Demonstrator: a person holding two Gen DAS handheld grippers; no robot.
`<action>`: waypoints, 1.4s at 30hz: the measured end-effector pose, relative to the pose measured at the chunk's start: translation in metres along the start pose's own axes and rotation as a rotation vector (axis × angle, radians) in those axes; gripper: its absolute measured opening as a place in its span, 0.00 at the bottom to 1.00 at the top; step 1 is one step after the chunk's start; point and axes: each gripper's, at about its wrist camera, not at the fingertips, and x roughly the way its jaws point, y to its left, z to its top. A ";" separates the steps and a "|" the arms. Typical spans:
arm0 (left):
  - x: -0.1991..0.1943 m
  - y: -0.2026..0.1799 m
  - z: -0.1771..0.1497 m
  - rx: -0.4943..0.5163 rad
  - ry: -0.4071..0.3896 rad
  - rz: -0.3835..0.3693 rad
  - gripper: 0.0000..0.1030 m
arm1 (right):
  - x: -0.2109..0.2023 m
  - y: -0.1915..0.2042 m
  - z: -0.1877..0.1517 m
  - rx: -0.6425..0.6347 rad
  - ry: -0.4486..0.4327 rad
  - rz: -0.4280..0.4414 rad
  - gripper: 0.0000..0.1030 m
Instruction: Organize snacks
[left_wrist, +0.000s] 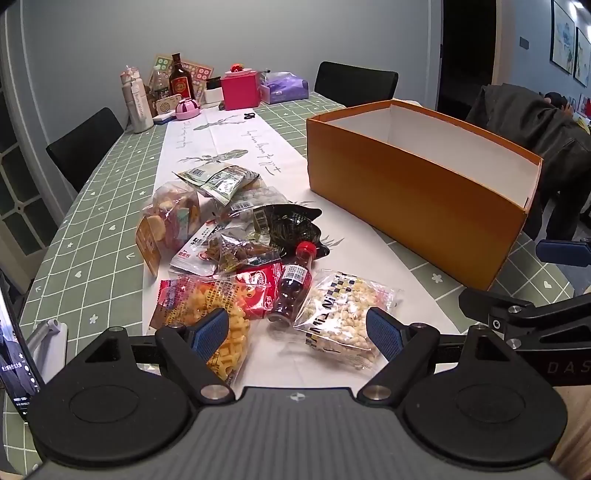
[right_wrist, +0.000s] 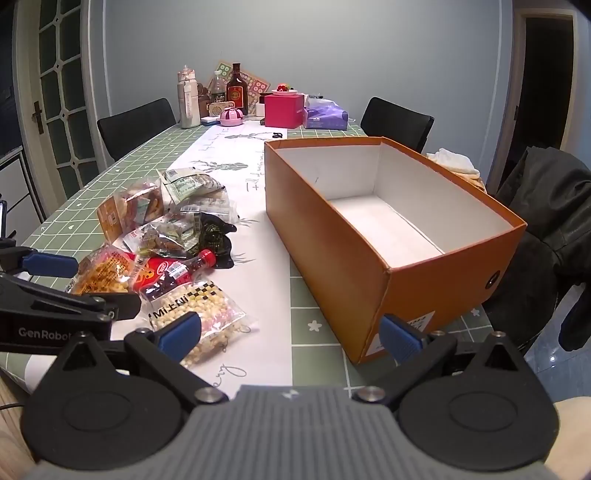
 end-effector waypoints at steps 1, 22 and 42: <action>0.000 0.000 0.000 0.000 0.001 0.000 0.96 | 0.000 0.000 0.000 0.000 0.000 0.000 0.97; 0.002 -0.001 0.000 -0.003 0.008 -0.003 0.96 | 0.003 -0.001 -0.002 -0.003 0.011 -0.002 0.97; 0.000 0.001 0.001 0.001 0.008 -0.005 0.96 | 0.004 -0.001 0.000 0.000 0.023 -0.008 0.97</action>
